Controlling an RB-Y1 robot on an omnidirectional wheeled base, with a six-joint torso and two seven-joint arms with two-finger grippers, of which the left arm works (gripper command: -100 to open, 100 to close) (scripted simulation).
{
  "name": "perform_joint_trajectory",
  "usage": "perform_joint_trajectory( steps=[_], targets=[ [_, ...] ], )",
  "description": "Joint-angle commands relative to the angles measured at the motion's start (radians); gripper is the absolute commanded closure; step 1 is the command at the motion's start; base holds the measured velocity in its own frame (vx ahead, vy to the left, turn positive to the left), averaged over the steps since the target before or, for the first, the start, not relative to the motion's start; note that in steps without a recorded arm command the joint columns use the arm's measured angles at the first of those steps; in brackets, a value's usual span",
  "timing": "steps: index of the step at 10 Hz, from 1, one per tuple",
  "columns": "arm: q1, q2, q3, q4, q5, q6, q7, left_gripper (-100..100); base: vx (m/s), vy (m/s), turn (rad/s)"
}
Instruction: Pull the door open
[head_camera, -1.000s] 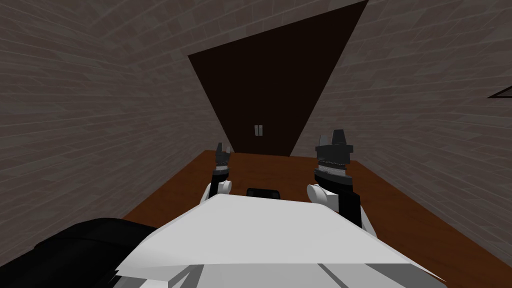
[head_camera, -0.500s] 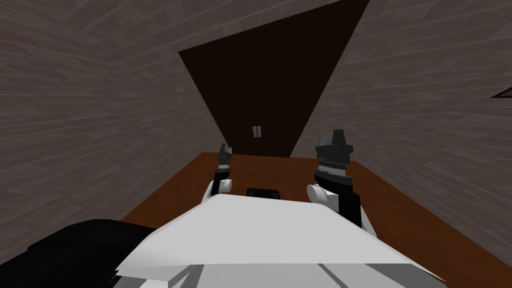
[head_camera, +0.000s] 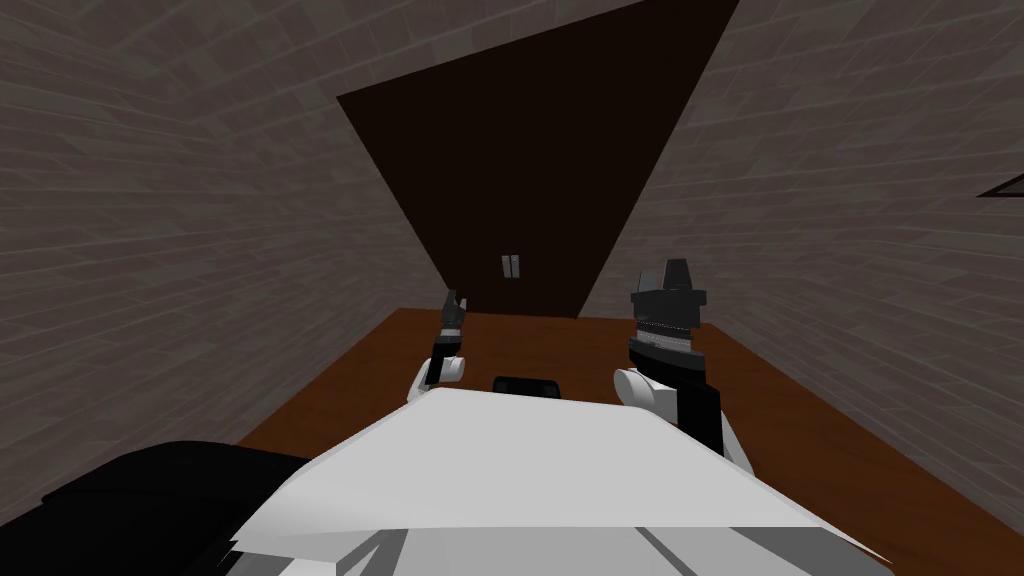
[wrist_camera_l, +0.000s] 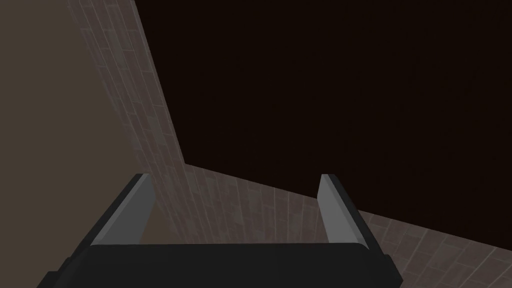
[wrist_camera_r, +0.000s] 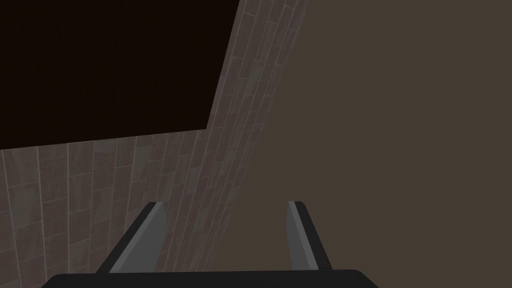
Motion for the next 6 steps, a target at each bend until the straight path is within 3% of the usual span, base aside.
perform_joint_trajectory(
  steps=[1,5,6],
  targets=[
    [-0.022,0.009,0.002,0.042,0.005,0.014,0.002,-100,0.161,-0.017,-0.055],
    [-0.057,0.025,0.008,0.11,0.014,0.03,0.008,-100,0.117,-0.016,-0.036],
    [-0.075,0.032,0.011,0.145,0.018,0.037,0.011,-100,0.113,-0.029,-0.057]
  ],
)
